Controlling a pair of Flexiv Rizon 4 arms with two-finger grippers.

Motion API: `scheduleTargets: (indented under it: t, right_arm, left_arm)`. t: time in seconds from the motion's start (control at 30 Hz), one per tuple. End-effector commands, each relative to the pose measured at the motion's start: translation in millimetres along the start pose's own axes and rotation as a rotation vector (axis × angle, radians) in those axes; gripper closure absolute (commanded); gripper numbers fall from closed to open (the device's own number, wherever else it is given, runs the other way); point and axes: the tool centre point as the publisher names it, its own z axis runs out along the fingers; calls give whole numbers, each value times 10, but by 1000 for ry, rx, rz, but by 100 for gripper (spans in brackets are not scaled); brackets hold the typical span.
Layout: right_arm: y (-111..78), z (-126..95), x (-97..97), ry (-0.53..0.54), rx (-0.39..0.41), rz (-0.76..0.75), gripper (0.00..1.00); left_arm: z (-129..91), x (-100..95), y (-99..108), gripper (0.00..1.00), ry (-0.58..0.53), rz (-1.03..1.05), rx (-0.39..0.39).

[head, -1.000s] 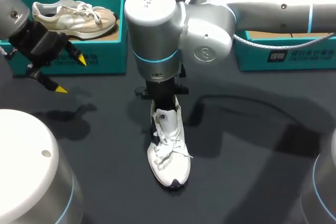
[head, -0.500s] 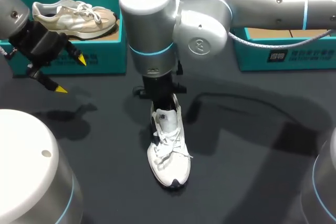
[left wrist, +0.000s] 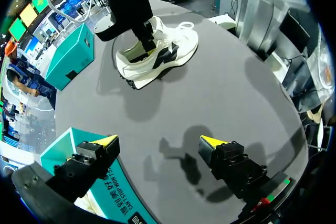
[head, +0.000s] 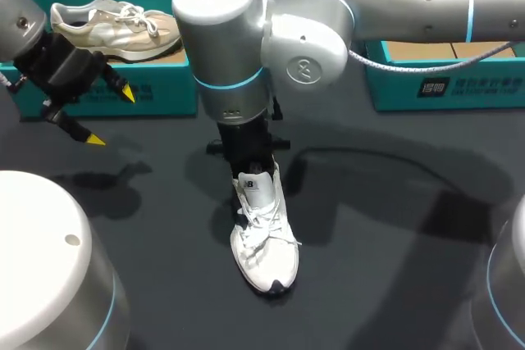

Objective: Take the shoe out of the shoebox, open the shoe tongue, remove and reinsert the insole, then place the shoe into the shoebox

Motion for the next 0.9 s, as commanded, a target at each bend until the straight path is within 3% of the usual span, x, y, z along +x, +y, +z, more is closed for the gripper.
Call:
scheduleTargets:
  t: [0.03,0.13,0.23,0.3,0.37,0.9]
  right_arm:
    - [1,8,14,-9,2,2,57]
    - [20,20,5,-14,5,2,51]
    - [32,31,-7,-17,9,4,26]
    - [33,32,-13,-18,10,5,16]
    - [32,32,-19,-17,10,4,0]
    - [-4,-10,-129,-5,-14,22,0]
  left_arm:
    - [-1,8,-1,0,0,1,-2]
    - [-1,8,-1,0,0,1,-2]
    - [-1,8,-1,0,0,1,-2]
    - [-1,8,-1,0,0,1,-2]
    - [-1,8,-1,0,0,1,-2]
    - [-1,8,-1,0,0,1,-2]
